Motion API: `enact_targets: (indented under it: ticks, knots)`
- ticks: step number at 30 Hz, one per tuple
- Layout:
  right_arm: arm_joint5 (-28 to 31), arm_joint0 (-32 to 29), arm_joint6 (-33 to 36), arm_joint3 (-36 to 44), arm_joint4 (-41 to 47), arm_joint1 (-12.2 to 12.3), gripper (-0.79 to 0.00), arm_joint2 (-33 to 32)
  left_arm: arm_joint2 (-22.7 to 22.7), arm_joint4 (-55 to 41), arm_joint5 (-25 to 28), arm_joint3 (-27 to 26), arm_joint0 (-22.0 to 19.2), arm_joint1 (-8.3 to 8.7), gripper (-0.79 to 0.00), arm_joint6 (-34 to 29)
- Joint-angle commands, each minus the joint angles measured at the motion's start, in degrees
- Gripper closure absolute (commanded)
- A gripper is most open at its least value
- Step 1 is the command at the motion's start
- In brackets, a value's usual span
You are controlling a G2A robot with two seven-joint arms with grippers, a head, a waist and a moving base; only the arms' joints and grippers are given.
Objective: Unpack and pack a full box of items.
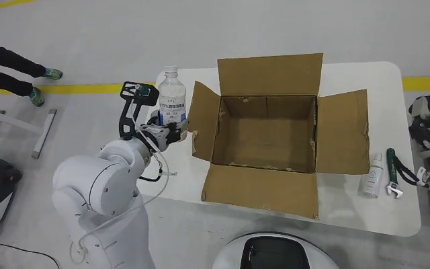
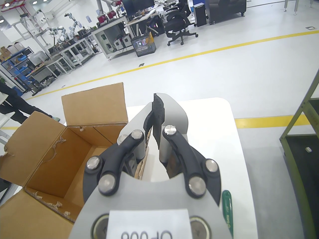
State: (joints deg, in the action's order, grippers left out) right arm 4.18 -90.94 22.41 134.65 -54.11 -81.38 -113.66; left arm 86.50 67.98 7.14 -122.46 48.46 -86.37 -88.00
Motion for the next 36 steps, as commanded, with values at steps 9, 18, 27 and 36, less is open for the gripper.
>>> enact_targets:
  ticks: [9,18,27,36]
  knots:
    - [0.0,0.0,0.0,0.0,0.0,0.0,0.000,0.0,-12.3,-4.8,-4.6,3.9,-5.7,1.61,0.000,0.0]
    - [0.0,0.0,0.0,0.0,0.0,0.0,0.000,0.0,-21.4,-5.6,-8.6,11.2,-8.5,2.86,0.000,0.0]
    - [0.0,0.0,0.0,0.0,0.0,0.0,0.000,0.0,-21.4,-5.6,-8.6,11.2,-8.5,2.86,0.000,0.0]
    - [0.0,0.0,0.0,0.0,0.0,0.0,0.000,0.0,-23.8,-9.3,-7.9,11.8,-9.1,2.43,0.000,4.7]
